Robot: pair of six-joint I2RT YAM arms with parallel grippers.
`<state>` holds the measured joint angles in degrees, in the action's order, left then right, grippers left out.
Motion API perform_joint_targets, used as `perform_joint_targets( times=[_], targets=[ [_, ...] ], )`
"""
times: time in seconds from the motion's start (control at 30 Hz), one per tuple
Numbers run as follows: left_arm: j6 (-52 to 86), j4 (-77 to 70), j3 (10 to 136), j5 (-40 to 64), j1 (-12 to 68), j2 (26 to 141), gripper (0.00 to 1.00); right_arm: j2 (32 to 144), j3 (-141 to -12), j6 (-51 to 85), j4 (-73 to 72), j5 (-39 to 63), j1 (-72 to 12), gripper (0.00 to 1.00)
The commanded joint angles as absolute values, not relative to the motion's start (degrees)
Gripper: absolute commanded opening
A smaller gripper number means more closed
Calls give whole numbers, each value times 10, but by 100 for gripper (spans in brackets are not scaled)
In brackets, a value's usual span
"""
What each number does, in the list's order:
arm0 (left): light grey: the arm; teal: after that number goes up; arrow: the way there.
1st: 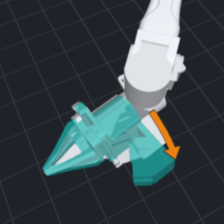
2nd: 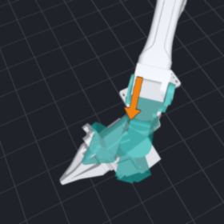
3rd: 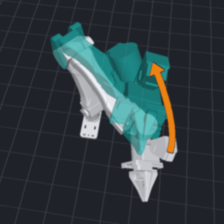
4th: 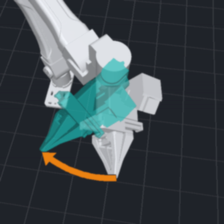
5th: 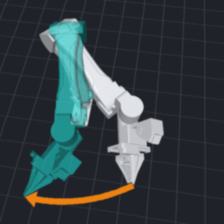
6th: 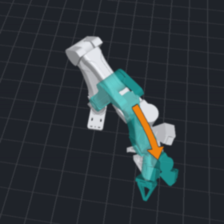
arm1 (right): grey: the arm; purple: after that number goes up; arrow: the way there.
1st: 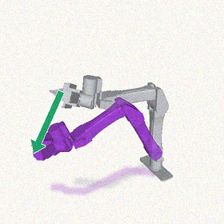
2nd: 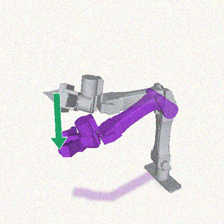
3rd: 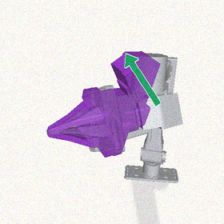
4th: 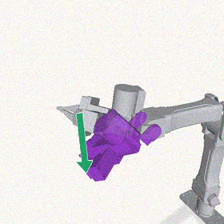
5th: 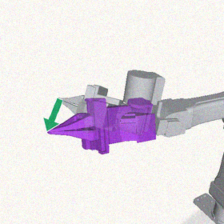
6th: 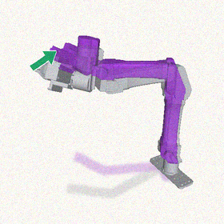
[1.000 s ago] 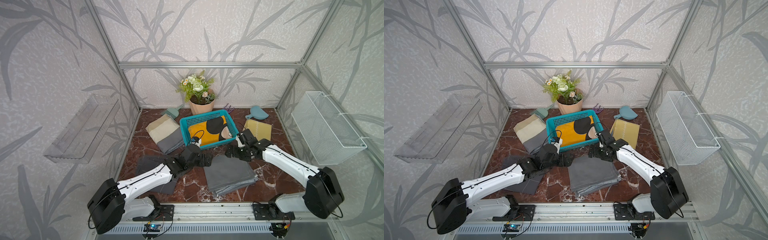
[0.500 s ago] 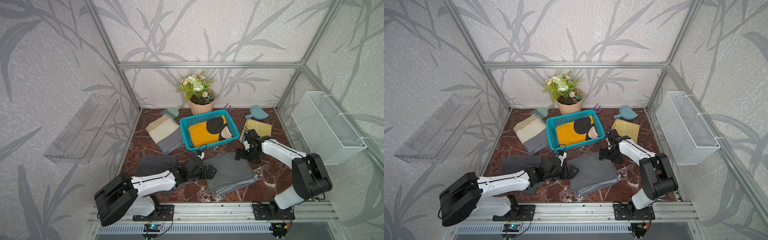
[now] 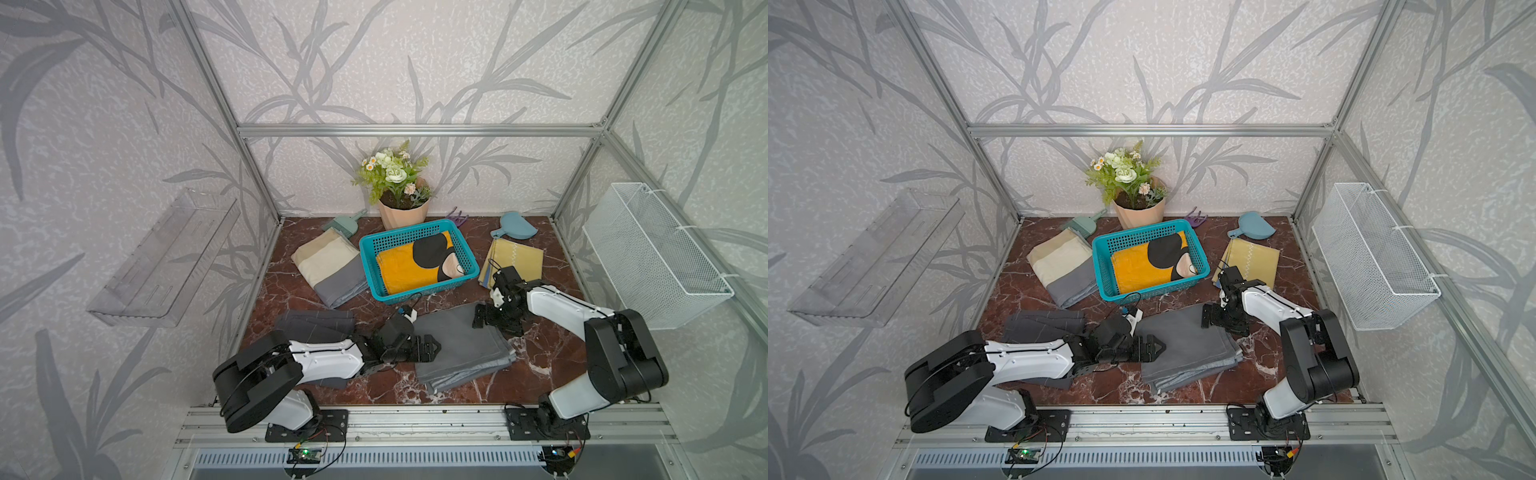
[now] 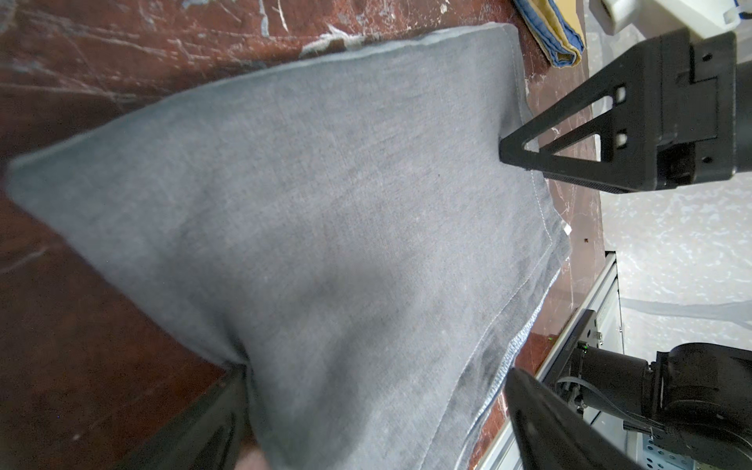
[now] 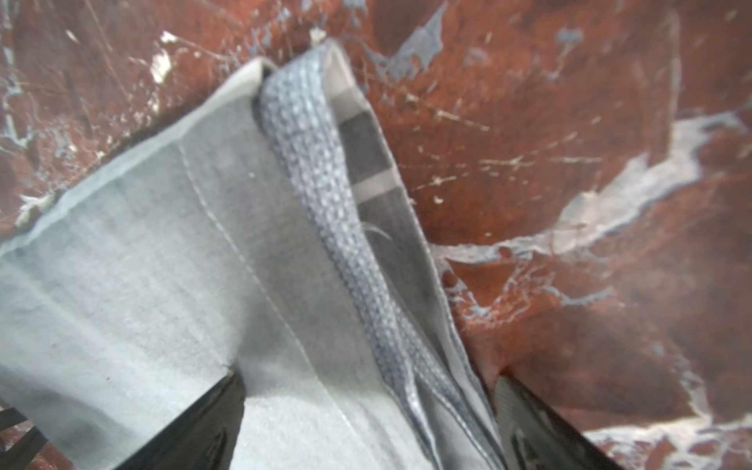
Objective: Put the folded pillowcase in the basket
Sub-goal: Pick up the pillowcase at the center of the board.
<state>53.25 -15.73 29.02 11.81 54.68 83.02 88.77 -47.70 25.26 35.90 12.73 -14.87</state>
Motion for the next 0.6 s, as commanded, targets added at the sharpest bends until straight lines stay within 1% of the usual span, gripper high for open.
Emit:
perform_joint_targets(
  times=[0.0,0.07,0.13,0.27,0.37,0.43,0.47,0.53,0.57],
  targets=[
    [549,-117,285,122,549,867,100,891,-447,262,338,172,-147,99],
    [550,-129,290,134,549,889,100,887,-431,271,323,187,-147,100],
    [547,-125,303,142,551,910,100,879,-409,281,303,207,-147,98],
    [538,-129,315,158,550,931,100,870,-381,292,284,224,-153,92],
    [530,-122,322,159,550,933,96,863,-365,300,276,228,-164,85],
    [526,-118,326,158,550,933,84,859,-356,307,270,230,-171,77],
    [525,-115,327,157,550,932,74,859,-353,310,267,229,-172,73],
    [523,-112,330,155,550,932,47,860,-349,311,265,230,-173,64],
    [522,-109,332,152,550,931,39,861,-350,311,266,229,-173,59]
  ],
)
